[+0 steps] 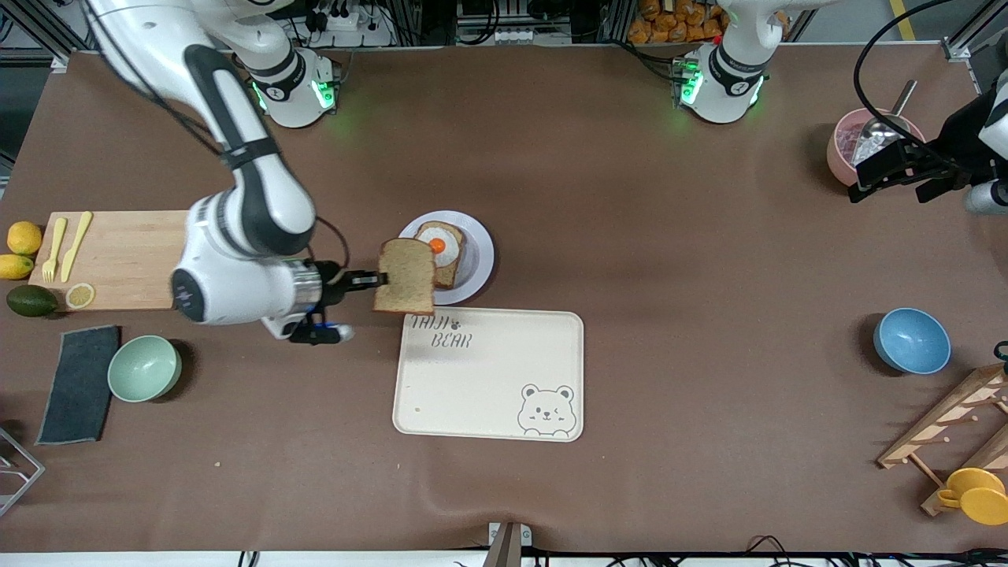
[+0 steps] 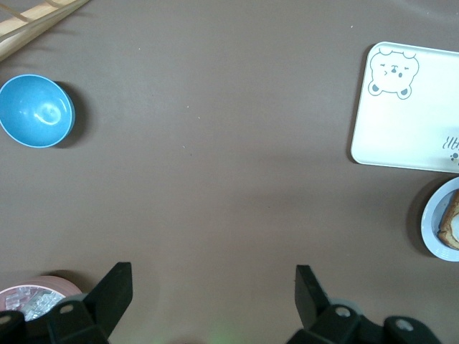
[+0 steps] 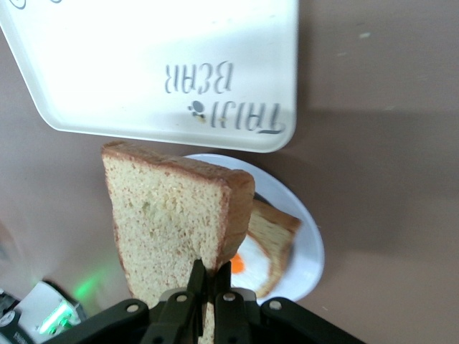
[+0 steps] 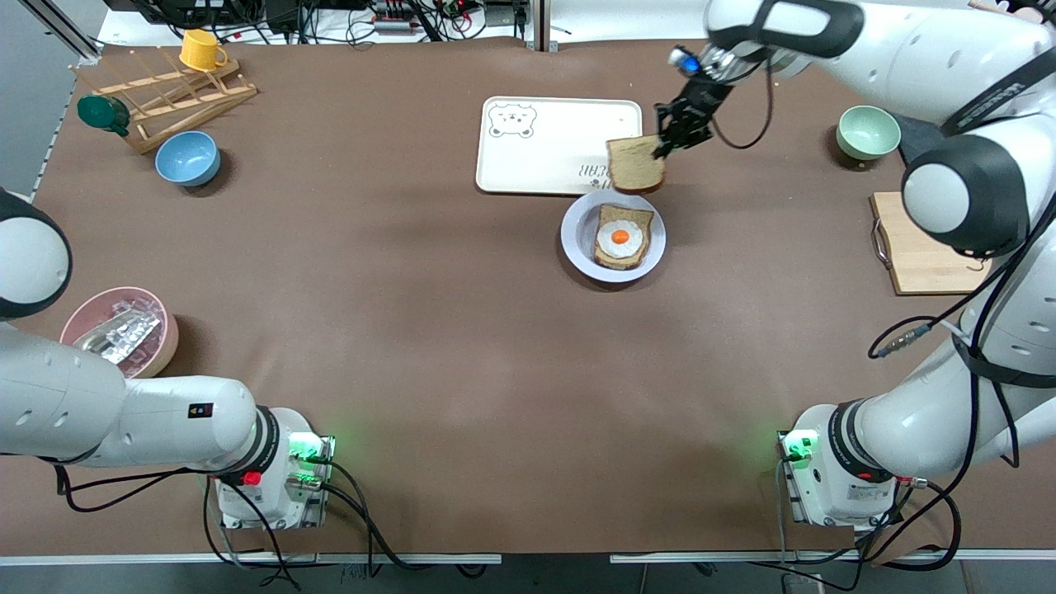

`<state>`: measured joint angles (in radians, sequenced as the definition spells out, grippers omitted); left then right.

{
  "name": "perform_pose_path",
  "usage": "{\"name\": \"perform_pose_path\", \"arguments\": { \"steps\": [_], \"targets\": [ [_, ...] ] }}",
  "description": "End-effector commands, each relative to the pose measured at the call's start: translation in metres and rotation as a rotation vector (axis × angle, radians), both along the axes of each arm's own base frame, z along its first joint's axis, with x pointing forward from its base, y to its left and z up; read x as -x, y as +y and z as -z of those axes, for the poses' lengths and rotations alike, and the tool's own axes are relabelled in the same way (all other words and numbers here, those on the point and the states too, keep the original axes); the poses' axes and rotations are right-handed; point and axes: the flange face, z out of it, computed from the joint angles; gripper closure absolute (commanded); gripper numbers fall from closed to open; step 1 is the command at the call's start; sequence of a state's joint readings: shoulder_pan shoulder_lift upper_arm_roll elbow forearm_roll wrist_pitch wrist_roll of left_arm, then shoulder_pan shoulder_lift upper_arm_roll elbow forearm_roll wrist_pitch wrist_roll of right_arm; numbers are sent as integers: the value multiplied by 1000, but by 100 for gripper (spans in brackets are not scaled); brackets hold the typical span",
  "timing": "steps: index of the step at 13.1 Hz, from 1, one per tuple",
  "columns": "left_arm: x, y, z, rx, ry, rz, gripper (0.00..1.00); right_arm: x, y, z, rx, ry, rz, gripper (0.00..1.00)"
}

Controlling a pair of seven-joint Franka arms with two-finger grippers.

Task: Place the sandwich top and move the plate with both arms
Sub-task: 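Lift the bread slice and carry it over the egg plate, then lower the bread onto the egg slice and open the right gripper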

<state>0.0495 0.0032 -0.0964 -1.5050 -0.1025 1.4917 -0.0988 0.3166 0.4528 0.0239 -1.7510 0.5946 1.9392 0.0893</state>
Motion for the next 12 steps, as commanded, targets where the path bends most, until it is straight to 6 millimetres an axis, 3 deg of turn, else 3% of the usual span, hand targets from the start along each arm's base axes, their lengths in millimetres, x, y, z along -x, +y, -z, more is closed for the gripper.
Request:
{"name": "perform_pose_path", "arguments": {
  "steps": [1, 7, 12],
  "targets": [
    [4, 1, -3, 19, 1, 11, 0, 35, 10, 12, -22, 0, 67, 100],
    [4, 1, -3, 19, 1, 11, 0, 86, -6, 39, 29, -5, 96, 100],
    [3, 1, -2, 20, 3, 13, 0, 94, -12, 56, 23, -1, 140, 100]
  ]
}}
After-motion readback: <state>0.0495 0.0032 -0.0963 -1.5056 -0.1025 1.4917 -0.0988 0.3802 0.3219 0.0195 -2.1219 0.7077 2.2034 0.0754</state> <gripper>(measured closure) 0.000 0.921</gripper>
